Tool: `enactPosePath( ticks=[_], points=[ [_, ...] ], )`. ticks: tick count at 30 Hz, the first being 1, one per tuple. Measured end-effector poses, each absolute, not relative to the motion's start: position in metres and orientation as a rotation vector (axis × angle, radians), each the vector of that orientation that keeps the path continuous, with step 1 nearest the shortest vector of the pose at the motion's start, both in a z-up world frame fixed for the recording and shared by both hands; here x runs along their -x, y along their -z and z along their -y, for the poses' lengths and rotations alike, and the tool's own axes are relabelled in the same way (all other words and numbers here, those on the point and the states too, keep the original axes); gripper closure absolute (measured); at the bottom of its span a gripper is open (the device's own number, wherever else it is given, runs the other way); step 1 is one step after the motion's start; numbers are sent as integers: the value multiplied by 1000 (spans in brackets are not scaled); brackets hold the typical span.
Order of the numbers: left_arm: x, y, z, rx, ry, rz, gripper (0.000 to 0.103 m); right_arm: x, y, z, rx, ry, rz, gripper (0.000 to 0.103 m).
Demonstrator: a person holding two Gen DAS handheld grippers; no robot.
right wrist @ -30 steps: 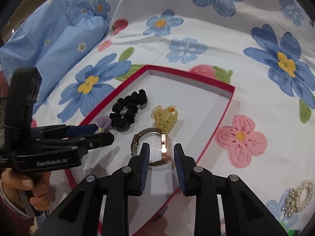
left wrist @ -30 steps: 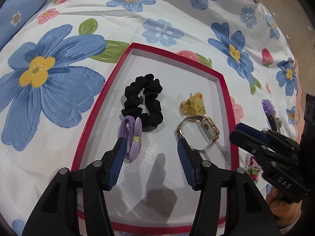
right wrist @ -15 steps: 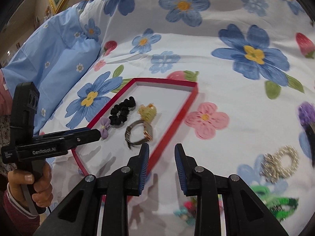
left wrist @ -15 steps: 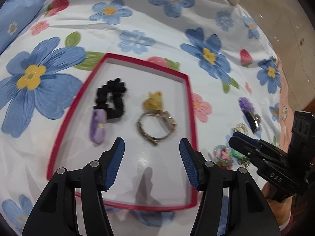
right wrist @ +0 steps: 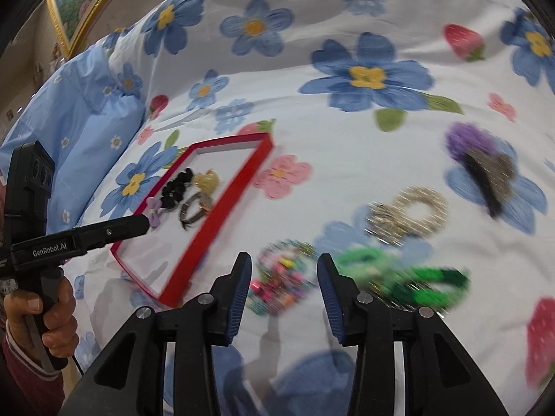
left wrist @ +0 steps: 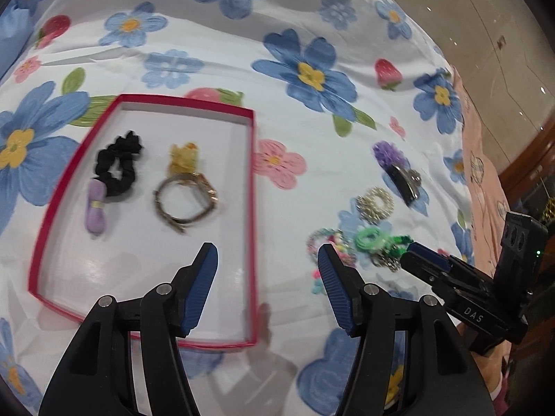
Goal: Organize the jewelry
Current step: 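Grasp the beaded bracelet with the left tool while the right grasps the green bracelet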
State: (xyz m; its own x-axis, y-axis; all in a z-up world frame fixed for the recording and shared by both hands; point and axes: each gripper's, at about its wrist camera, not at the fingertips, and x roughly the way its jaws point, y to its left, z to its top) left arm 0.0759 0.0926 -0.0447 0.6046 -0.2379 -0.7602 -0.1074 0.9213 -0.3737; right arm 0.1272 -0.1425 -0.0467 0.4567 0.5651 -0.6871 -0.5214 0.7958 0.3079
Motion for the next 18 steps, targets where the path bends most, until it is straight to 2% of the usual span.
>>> enactPosePath(
  ticks=[18],
  points=[
    [-98,59,-30,304,171,-997,44,-134,68,228,-158,-518,-895,60]
  ],
)
